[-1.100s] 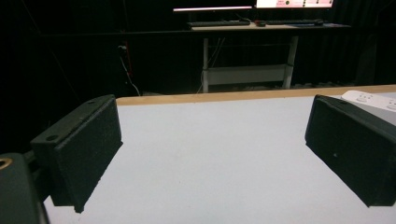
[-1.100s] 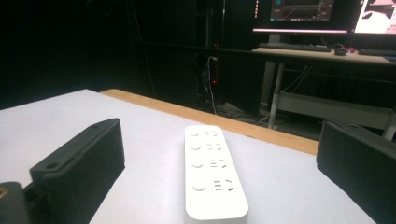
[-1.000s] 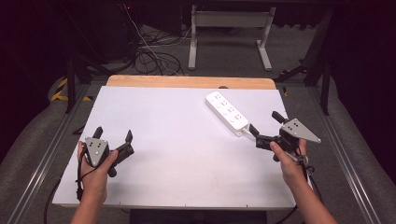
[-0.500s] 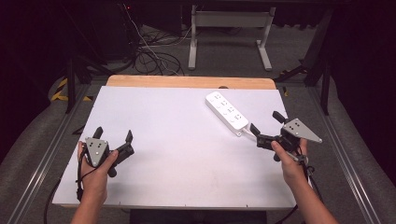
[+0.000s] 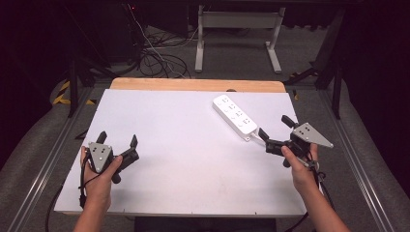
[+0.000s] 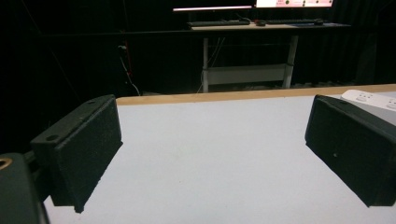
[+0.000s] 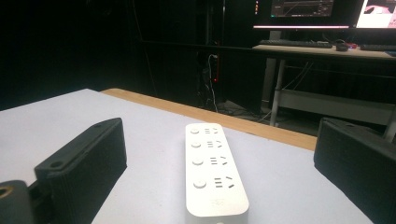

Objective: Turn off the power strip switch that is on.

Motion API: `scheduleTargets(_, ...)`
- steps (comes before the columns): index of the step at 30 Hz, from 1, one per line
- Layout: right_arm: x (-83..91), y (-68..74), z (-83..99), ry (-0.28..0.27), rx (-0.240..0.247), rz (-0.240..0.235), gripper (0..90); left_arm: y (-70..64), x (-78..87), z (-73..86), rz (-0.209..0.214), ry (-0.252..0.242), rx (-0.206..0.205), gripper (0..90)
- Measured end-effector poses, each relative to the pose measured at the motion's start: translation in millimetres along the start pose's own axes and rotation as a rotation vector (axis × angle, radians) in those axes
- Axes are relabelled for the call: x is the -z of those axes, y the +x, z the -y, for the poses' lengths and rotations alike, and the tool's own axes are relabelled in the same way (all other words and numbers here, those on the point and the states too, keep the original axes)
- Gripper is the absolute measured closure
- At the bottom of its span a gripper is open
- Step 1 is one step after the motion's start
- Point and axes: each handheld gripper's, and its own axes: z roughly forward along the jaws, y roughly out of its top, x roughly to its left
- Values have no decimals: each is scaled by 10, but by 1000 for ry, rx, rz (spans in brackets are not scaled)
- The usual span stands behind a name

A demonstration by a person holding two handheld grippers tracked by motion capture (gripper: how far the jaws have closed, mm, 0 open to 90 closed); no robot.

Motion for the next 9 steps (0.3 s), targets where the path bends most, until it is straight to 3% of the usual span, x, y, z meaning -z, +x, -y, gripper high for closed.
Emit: scheduleTargets(9, 4, -2, -1, -2, 2, -2, 29, -4, -3, -2, 2, 2, 0, 44)
